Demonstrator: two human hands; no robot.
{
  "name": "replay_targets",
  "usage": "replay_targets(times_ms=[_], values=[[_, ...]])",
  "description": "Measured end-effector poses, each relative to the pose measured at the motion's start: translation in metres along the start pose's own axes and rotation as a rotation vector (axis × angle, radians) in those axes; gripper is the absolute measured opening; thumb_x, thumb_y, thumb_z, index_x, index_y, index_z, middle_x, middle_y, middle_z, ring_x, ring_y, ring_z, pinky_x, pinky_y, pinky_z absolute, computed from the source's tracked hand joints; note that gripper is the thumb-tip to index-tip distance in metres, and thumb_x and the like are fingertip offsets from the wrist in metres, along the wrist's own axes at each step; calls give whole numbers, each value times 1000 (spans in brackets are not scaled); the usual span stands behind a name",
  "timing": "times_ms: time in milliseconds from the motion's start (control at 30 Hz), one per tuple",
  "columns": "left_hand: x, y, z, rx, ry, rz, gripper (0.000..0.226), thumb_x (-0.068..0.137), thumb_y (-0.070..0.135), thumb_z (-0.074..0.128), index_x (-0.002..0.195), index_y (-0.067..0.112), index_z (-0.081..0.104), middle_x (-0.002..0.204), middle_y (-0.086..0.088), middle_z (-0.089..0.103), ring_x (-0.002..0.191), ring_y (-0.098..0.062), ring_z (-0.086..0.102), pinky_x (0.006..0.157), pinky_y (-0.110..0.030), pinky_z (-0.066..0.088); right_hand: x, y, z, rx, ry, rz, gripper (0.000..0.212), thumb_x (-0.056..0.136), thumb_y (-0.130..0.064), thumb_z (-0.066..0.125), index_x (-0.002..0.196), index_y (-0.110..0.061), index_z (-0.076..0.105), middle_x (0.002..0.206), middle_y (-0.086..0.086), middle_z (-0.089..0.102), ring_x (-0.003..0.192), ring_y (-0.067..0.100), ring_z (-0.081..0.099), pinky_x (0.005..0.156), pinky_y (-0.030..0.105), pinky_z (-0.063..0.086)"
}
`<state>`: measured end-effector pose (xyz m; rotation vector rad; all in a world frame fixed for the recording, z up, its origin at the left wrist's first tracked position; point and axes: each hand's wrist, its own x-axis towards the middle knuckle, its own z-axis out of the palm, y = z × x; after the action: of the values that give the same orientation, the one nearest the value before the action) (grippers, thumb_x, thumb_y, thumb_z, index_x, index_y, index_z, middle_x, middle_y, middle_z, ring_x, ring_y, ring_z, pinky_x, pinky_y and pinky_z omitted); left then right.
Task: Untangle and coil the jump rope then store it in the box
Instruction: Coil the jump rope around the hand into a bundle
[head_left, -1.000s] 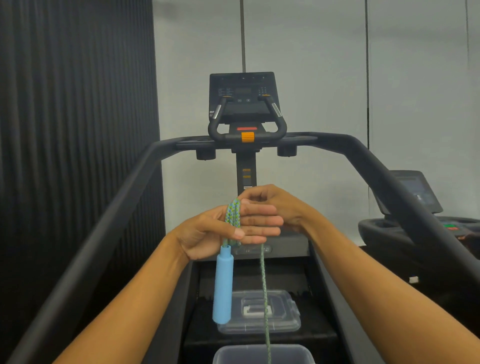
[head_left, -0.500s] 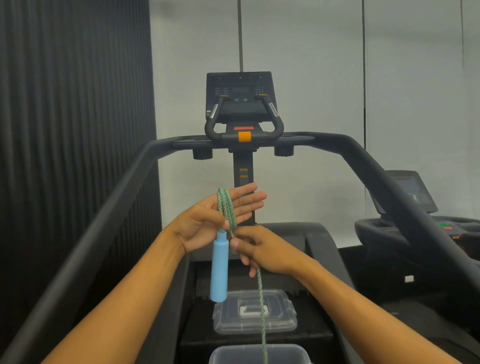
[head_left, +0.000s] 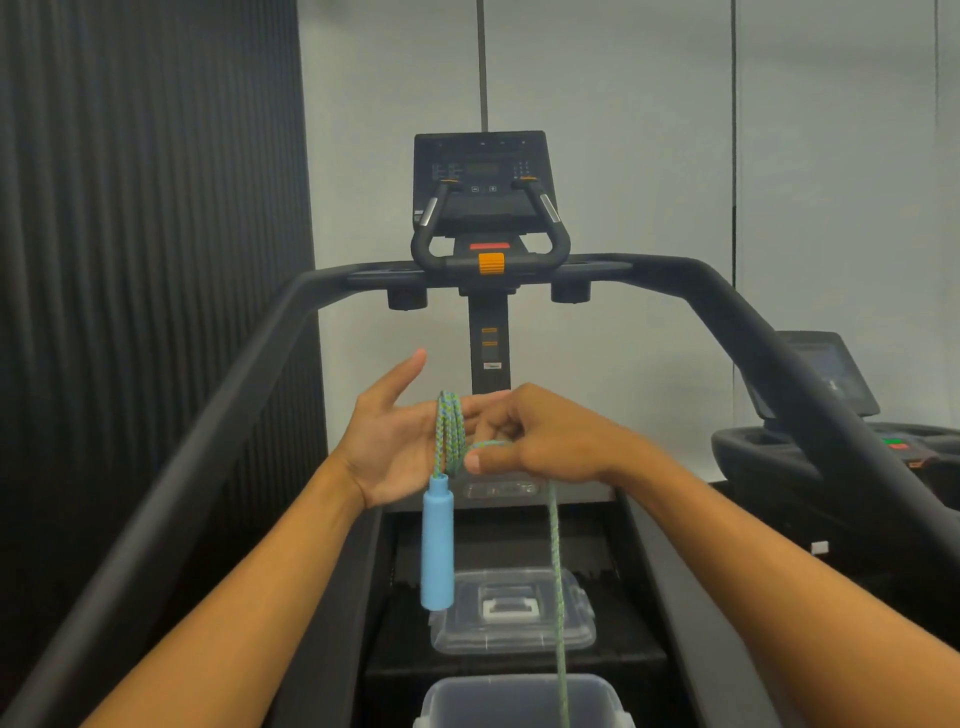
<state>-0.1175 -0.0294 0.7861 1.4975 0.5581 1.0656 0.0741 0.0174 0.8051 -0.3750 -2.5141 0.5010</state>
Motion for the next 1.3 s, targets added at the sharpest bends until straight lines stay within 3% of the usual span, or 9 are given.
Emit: replay_targets(times_ms=[133, 400, 567, 700, 800, 933, 1000, 1167, 1300], values=[[0, -5, -2, -21, -18, -6, 119, 80, 90, 25, 149, -6, 38, 147, -26, 47, 136, -40, 42, 123, -50, 17, 12, -7, -22, -204, -20, 35, 12, 83, -24, 79, 76, -18, 72, 61, -12, 63, 57, 2, 53, 61, 20, 43], [-1, -9, 5, -77, -79, -93, 131, 73, 96, 23, 147, -10, 37, 153, -35, 36, 146, -45, 33, 125, -51, 12, 33, -20, -46, -326, 41, -6, 20, 82, -31, 81, 86, -13, 73, 82, 7, 71, 76, 20, 65, 66, 33, 54], [-3, -6, 10, -124, -72, -49, 128, 77, 94, 24, 148, -12, 34, 154, -35, 34, 146, -47, 32, 125, -53, 13, 40, -8, -43, -107, 138, -33, 19, 81, -28, 82, 83, -11, 74, 62, -9, 58, 59, 3, 50, 60, 21, 44], [-9, -1, 11, -78, -42, -27, 129, 76, 94, 21, 146, -12, 39, 153, -33, 38, 144, -46, 36, 123, -53, 19, 41, 1, -43, 48, 195, -41, 24, 76, -27, 86, 82, -6, 75, 67, 3, 58, 63, 12, 50, 64, 31, 46], [-13, 1, 10, -63, -55, -34, 129, 75, 94, 23, 147, -12, 36, 154, -33, 37, 146, -45, 34, 125, -53, 15, 43, -1, -43, 34, 201, -46, 29, 71, -28, 90, 78, -5, 74, 69, 14, 62, 58, 8, 52, 58, 27, 47], [-14, 3, 14, -95, -133, -65, 132, 73, 96, 25, 148, -12, 34, 155, -36, 32, 147, -47, 30, 125, -53, 15, 46, -9, -43, -44, 240, -52, 37, 67, -32, 92, 72, -4, 68, 52, -11, 51, 43, -1, 46, 43, 10, 34], [-12, 3, 18, -94, -161, -78, 132, 72, 96, 24, 149, -11, 31, 156, -35, 30, 148, -47, 28, 125, -52, 15, 48, -10, -42, -27, 244, -53, 39, 70, -33, 90, 72, -2, 67, 53, -10, 51, 42, -1, 45, 42, 10, 33], [-9, 8, 25, -104, -178, -55, 133, 71, 97, 25, 150, -10, 32, 157, -33, 31, 148, -45, 27, 125, -51, 16, 48, 10, -25, 201, 199, -32, 33, 86, -36, 76, 77, -5, 67, 73, 8, 58, 63, 15, 52, 60, 26, 46], [-7, 12, 25, -117, -168, -9, 133, 72, 97, 18, 148, -10, 36, 154, -32, 36, 146, -45, 32, 123, -51, 23, 38, 33, -5, 527, 58, 34, 26, 101, -27, 57, 86, -9, 68, 77, 3, 67, 73, 16, 65, 72, 30, 55]])
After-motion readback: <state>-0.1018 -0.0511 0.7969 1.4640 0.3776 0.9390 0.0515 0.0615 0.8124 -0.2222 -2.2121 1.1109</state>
